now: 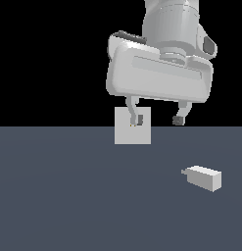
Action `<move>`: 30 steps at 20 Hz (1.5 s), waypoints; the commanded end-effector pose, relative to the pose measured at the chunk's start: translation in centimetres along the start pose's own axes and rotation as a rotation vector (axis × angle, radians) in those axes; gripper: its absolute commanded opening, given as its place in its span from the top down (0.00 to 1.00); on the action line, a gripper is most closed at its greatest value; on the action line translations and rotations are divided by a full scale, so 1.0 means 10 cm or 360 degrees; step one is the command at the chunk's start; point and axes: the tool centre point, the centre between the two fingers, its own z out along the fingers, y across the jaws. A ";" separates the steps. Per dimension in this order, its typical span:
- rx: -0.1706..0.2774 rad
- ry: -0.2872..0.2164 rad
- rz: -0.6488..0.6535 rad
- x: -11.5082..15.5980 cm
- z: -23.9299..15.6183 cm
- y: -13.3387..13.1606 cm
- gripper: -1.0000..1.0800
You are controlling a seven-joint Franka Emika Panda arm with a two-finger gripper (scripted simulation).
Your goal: Plug the charger into the wall socket.
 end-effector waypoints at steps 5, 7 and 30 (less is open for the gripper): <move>0.0010 0.0044 -0.0095 -0.20 0.14 0.21 0.04; 0.0014 0.0057 -0.0123 -0.26 0.18 0.27 0.04; 0.0036 0.0116 -0.0252 -0.50 0.43 0.59 0.04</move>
